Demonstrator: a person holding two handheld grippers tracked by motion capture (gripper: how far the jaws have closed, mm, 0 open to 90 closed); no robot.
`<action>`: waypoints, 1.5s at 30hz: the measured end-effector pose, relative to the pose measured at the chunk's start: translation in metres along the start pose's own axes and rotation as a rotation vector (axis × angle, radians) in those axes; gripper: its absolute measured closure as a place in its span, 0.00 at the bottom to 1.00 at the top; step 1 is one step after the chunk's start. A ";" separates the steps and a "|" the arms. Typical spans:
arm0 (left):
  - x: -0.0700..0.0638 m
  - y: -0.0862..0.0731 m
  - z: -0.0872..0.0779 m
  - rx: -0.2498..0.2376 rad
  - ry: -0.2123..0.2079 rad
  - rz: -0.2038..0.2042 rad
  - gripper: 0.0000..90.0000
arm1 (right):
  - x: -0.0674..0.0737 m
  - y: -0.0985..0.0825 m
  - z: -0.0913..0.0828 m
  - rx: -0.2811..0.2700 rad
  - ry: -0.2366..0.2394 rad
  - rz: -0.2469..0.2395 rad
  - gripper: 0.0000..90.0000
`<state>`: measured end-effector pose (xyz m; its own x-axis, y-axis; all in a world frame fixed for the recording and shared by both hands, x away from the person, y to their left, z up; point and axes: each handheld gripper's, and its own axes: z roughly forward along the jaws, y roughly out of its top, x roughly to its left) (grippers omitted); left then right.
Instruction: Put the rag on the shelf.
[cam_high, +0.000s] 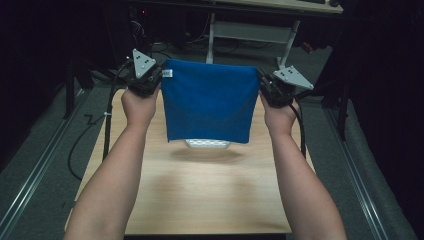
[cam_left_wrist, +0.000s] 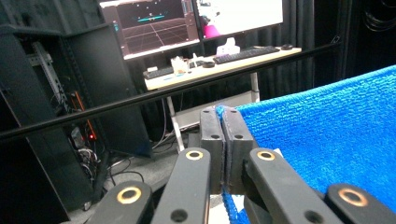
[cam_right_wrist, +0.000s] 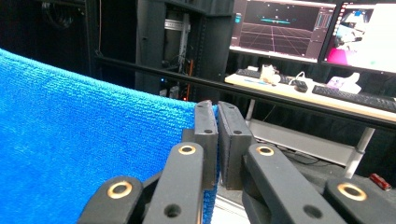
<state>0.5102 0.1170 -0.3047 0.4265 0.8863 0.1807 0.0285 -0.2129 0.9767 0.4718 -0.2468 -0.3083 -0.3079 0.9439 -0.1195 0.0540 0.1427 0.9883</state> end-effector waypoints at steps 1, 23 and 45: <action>0.000 -0.002 0.002 0.013 -0.002 -0.005 0.99 | 0.000 -0.001 0.002 0.005 -0.002 -0.005 0.97; 0.000 -0.033 0.024 0.137 -0.014 0.033 0.99 | -0.004 -0.028 0.029 0.108 0.007 -0.039 0.97; -0.022 -0.130 0.034 0.325 -0.107 -0.016 0.99 | 0.001 -0.109 0.033 0.278 0.056 -0.012 0.97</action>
<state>0.5275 0.1115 -0.4396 0.5155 0.8461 0.1357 0.3154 -0.3346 0.8880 0.4970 -0.2520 -0.4187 -0.3615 0.9249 -0.1180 0.3058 0.2372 0.9221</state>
